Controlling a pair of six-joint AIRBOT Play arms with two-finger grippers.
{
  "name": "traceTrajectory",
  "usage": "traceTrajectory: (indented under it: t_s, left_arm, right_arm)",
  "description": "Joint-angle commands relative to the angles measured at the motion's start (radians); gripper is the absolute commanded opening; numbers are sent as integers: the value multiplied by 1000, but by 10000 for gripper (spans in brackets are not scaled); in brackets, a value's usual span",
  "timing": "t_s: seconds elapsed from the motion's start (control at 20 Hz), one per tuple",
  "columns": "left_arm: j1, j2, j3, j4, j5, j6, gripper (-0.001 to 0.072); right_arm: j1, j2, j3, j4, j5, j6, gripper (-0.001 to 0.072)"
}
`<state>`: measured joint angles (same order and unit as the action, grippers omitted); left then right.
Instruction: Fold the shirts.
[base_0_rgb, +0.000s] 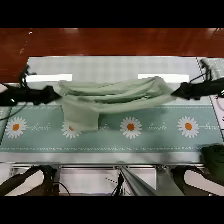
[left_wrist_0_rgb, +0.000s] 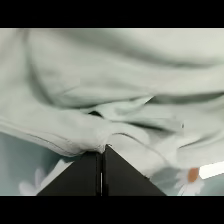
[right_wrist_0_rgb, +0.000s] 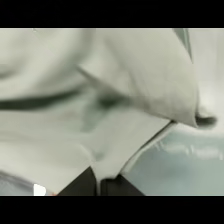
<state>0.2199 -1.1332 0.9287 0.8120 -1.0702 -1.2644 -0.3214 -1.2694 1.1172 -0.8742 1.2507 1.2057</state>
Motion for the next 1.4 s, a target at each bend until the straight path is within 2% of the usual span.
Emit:
traceTrajectory:
  t_s: [0.0,0.1,0.2,0.35,0.45,0.65,0.9,0.95,1.0,1.15,1.25,1.35]
  left_arm:
    - [0,156,279,-2,-21,0,35]
    - [0,258,461,-2,35,-1,35]
    - [0,349,599,-1,149,0,35]
    - [0,463,691,9,340,0,35]
    - [0,519,695,45,374,0,35]
    - [0,584,695,107,275,-4,33]
    - [0,681,697,116,270,-4,32]
    - [0,702,697,131,256,-16,32]
    - [0,719,697,166,235,-66,32]
    - [0,739,714,301,35,-201,31]
    - [0,726,714,356,-136,-242,31]
    - [0,682,712,367,-324,-271,32]
  right_arm:
    - [3,165,232,61,-43,-14,20]
    - [3,271,340,68,-136,-8,20]
    - [3,371,411,55,-239,-6,19]
    - [3,479,480,-20,-323,44,19]
    - [3,529,490,-71,-319,96,19]
    - [3,611,490,-83,-317,122,19]
    - [3,715,490,-122,-317,158,19]
    - [3,735,490,-158,-302,189,19]
    - [3,755,492,-210,-276,224,19]
    - [3,765,549,-368,-104,301,19]
    - [3,754,566,-441,39,302,19]
    - [3,701,566,-504,258,294,18]
